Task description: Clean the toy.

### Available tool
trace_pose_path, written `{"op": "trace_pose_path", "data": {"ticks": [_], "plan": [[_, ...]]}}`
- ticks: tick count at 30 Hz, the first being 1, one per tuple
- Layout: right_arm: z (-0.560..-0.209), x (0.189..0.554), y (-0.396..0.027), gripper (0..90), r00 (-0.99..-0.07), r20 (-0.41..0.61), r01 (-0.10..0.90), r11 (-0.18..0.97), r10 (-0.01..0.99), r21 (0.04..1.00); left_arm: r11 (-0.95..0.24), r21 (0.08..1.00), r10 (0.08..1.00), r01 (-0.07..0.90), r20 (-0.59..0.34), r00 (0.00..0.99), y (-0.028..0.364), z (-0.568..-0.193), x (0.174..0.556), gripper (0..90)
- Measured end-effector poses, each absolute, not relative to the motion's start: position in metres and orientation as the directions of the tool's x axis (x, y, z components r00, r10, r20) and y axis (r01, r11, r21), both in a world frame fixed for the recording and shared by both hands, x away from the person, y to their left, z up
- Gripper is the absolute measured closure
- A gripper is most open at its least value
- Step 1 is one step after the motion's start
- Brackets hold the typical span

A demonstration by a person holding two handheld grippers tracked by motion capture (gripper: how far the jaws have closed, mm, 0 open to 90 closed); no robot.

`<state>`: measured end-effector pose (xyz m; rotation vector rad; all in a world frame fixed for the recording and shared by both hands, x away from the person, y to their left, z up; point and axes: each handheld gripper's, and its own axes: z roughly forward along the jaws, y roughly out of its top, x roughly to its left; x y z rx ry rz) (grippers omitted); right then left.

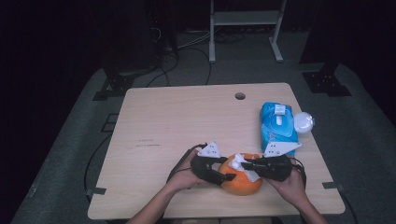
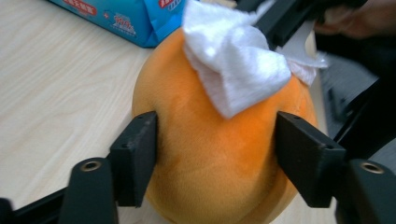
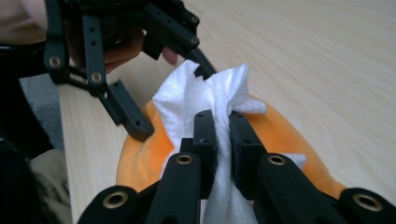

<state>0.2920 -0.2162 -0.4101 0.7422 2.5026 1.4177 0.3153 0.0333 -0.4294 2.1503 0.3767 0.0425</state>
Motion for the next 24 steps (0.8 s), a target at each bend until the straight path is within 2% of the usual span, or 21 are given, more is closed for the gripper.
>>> {"op": "trace_pose_path", "data": {"ticks": [5, 7, 14, 16, 19, 22, 24], "plan": [[-0.402, 0.293, -0.187, 82.1, -0.888, 0.051, 0.284, 0.459, 0.457, 0.842, -0.564, 0.803, 0.274, 0.194, -0.040, 0.961, 0.030, -0.426, 0.306, 34.9], [-0.402, 0.297, -0.180, 82.2, -0.887, 0.037, 0.280, 0.473, 0.461, 0.835, -0.563, 0.801, 0.282, 0.204, -0.046, 0.958, 0.033, -0.427, 0.307, 34.9], [-0.405, 0.306, -0.208, 82.2, -0.840, 0.064, 0.335, 0.424, 0.539, 0.841, -0.538, 0.813, 0.273, 0.223, -0.082, 0.958, 0.038, -0.431, 0.312, 34.8], [-0.406, 0.304, -0.218, 82.2, -0.833, 0.081, 0.351, 0.409, 0.548, 0.842, -0.509, 0.824, 0.259, 0.249, -0.129, 0.957, 0.039, -0.429, 0.314, 30.6], [-0.410, 0.296, -0.226, 82.2, -0.835, 0.086, 0.348, 0.400, 0.544, 0.848, -0.479, 0.820, 0.245, 0.314, -0.218, 0.945, 0.043, -0.428, 0.320, 19.5], [-0.410, 0.291, -0.230, 82.2, -0.845, 0.097, 0.340, 0.388, 0.526, 0.857, -0.479, 0.799, 0.247, 0.363, -0.275, 0.929, 0.043, -0.435, 0.324, 19.6], [-0.410, 0.289, -0.230, 82.2, -0.847, 0.093, 0.337, 0.393, 0.524, 0.856, -0.483, 0.800, 0.248, 0.356, -0.265, 0.932, 0.041, -0.435, 0.323, 25.7]]}}
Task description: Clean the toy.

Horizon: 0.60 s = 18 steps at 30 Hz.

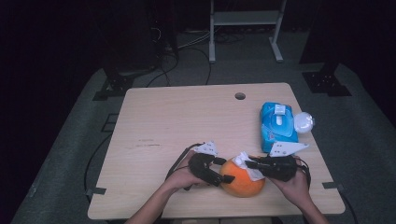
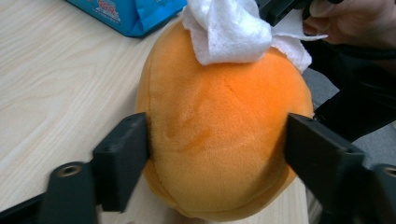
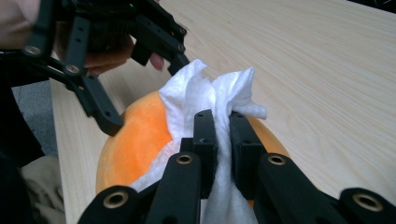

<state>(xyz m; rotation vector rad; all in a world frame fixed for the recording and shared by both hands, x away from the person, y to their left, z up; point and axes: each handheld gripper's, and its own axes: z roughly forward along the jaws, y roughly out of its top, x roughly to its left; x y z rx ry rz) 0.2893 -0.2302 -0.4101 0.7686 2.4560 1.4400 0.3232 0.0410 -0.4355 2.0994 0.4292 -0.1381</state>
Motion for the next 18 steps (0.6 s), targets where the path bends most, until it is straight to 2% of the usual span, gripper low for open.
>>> {"op": "trace_pose_path", "data": {"ticks": [1, 4, 12, 18], "plan": [[-0.409, 0.289, -0.230, 82.2, -0.846, 0.085, 0.334, 0.398, 0.527, 0.854, -0.487, 0.797, 0.251, 0.358, -0.265, 0.931, 0.040, -0.434, 0.322, 29.6], [-0.404, 0.288, -0.226, 82.2, -0.844, 0.061, 0.320, 0.409, 0.533, 0.855, -0.503, 0.792, 0.273, 0.347, -0.235, 0.933, 0.038, -0.429, 0.319, 32.7], [-0.396, 0.290, -0.173, 82.2, -0.889, -0.028, 0.231, 0.500, 0.457, 0.835, -0.539, 0.802, 0.259, 0.257, -0.132, 0.957, 0.032, -0.423, 0.309, 33.9], [-0.396, 0.298, -0.189, 82.3, -0.863, -0.010, 0.266, 0.471, 0.505, 0.841, -0.536, 0.806, 0.251, 0.251, -0.132, 0.959, 0.034, -0.425, 0.309, 34.3]]}}
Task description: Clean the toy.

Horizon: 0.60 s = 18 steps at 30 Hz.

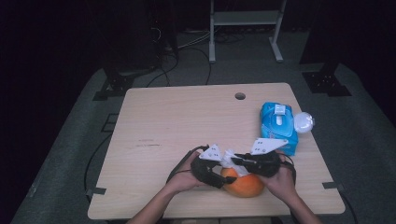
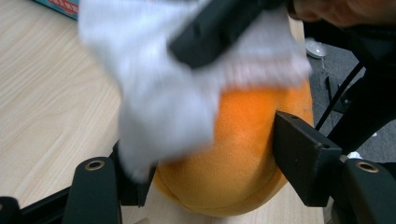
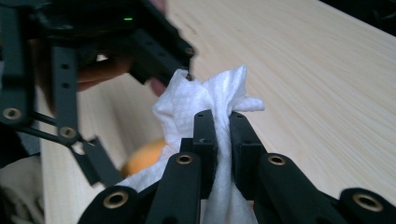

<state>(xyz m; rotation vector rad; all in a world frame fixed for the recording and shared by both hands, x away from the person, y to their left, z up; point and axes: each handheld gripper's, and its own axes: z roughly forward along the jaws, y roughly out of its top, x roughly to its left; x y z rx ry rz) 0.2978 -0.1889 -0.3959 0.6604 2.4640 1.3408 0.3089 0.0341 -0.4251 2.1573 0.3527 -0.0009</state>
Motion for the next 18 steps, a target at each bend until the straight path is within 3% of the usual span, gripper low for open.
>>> {"op": "trace_pose_path", "data": {"ticks": [8, 13, 18], "plan": [[-0.399, 0.296, -0.233, 82.3, -0.813, 0.039, 0.335, 0.411, 0.582, 0.848, -0.505, 0.816, 0.239, 0.280, -0.179, 0.954, 0.037, -0.426, 0.312, 29.9], [-0.407, 0.288, -0.239, 82.3, -0.831, 0.086, 0.343, 0.386, 0.549, 0.856, -0.483, 0.818, 0.209, 0.312, -0.239, 0.948, 0.037, -0.425, 0.317, 20.0], [-0.409, 0.276, -0.229, 82.3, -0.862, 0.058, 0.301, 0.417, 0.504, 0.857, -0.497, 0.806, 0.179, 0.320, -0.265, 0.947, 0.034, -0.432, 0.317, 14.6]]}}
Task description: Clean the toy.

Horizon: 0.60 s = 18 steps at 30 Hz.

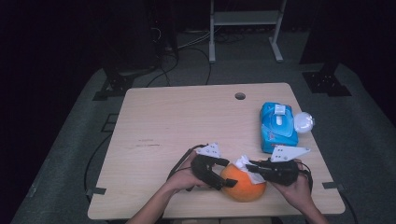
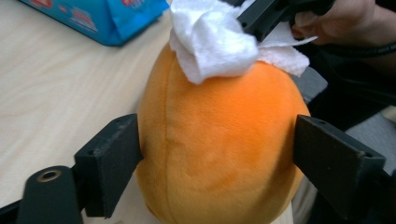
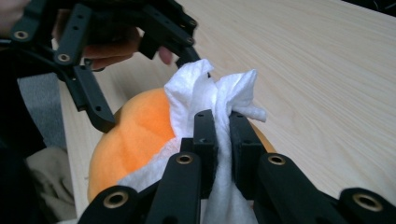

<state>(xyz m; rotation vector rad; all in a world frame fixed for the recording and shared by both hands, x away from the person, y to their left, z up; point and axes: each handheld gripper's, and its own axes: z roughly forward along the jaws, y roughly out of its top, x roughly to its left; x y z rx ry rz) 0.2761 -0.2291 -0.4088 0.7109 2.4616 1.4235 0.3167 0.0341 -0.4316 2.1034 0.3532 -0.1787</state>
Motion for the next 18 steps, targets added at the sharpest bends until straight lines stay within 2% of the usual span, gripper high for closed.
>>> {"op": "trace_pose_path", "data": {"ticks": [2, 5, 6, 8, 9, 11, 15, 18], "plan": [[-0.408, 0.273, -0.228, 82.3, -0.869, 0.048, 0.288, 0.425, 0.493, 0.858, -0.510, 0.794, 0.169, 0.331, -0.285, 0.944, 0.032, -0.436, 0.317, 11.2], [-0.410, 0.270, -0.228, 82.3, -0.875, 0.065, 0.294, 0.419, 0.480, 0.859, -0.538, 0.775, 0.143, 0.331, -0.303, 0.942, 0.028, -0.440, 0.316, 12.6], [-0.410, 0.270, -0.228, 82.3, -0.876, 0.070, 0.296, 0.416, 0.477, 0.860, -0.541, 0.774, 0.145, 0.329, -0.299, 0.943, 0.028, -0.439, 0.315, 16.1], [-0.409, 0.270, -0.227, 82.3, -0.873, 0.065, 0.294, 0.417, 0.482, 0.860, -0.546, 0.774, 0.162, 0.319, -0.276, 0.947, 0.030, -0.435, 0.314, 28.6], [-0.407, 0.271, -0.227, 82.3, -0.870, 0.064, 0.295, 0.412, 0.488, 0.862, -0.542, 0.781, 0.173, 0.310, -0.257, 0.951, 0.030, -0.433, 0.313, 34.9], [-0.401, 0.274, -0.228, 82.4, -0.865, 0.057, 0.289, 0.403, 0.498, 0.869, -0.523, 0.803, 0.194, 0.287, -0.216, 0.957, 0.030, -0.426, 0.311, 41.8], [-0.385, 0.282, -0.228, 82.3, -0.855, 0.033, 0.257, 0.368, 0.517, 0.894, -0.512, 0.846, 0.246, 0.148, -0.021, 0.969, 0.035, -0.405, 0.309, 46.0], [-0.377, 0.291, -0.223, 82.3, -0.853, 0.029, 0.237, 0.337, 0.522, 0.911, -0.507, 0.857, 0.272, 0.093, 0.057, 0.961, 0.043, -0.396, 0.311, 45.9]]}}
